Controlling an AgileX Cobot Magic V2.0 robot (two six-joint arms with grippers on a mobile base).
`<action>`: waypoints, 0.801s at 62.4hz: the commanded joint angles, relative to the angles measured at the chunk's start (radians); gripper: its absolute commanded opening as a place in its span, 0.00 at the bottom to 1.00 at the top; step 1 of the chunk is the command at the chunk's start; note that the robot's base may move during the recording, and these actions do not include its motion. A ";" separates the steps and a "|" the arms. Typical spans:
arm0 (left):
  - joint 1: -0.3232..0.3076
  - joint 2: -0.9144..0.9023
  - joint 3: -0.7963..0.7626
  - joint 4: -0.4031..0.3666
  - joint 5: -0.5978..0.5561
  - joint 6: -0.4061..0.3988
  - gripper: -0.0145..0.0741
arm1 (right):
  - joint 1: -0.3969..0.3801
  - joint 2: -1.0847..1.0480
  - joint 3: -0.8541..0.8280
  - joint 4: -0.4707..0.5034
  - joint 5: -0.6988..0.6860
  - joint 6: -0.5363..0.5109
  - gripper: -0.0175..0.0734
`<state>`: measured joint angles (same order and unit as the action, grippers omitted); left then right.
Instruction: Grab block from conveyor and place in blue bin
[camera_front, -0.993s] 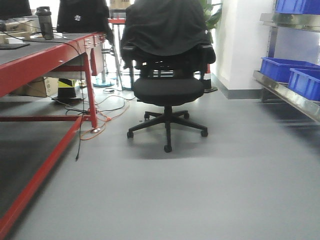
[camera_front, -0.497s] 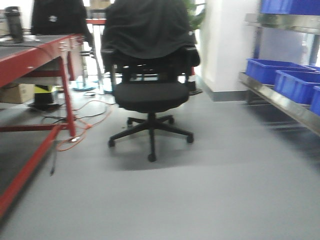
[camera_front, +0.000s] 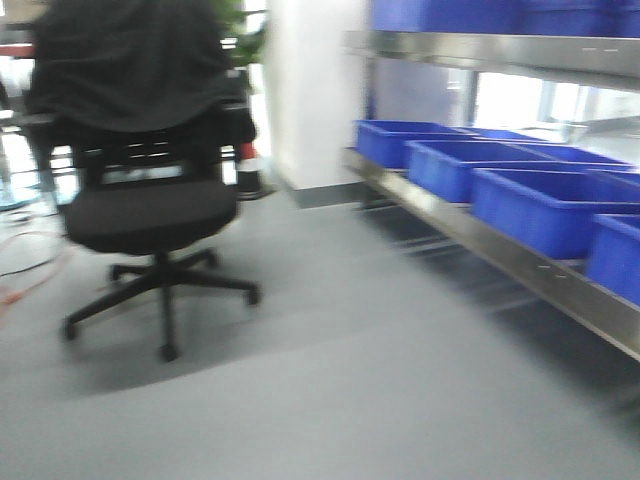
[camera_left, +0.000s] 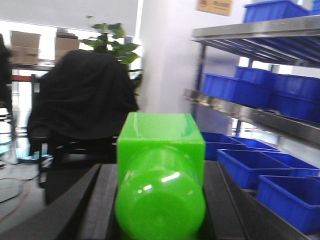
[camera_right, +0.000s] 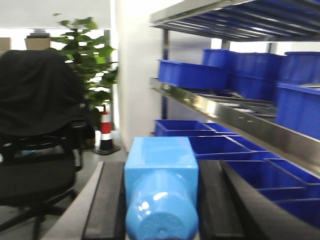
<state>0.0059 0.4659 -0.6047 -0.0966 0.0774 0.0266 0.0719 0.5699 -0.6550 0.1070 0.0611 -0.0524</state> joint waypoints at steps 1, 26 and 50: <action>0.001 -0.002 -0.006 -0.006 -0.016 -0.005 0.04 | 0.002 -0.004 0.000 -0.008 -0.020 -0.002 0.01; 0.001 -0.002 -0.006 -0.006 -0.016 -0.005 0.04 | 0.002 -0.004 0.000 -0.008 -0.020 -0.002 0.01; 0.001 -0.002 -0.006 -0.006 -0.016 -0.005 0.04 | 0.002 -0.004 0.000 -0.008 -0.020 -0.002 0.01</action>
<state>0.0059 0.4659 -0.6047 -0.0966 0.0774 0.0266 0.0719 0.5699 -0.6550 0.1070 0.0611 -0.0524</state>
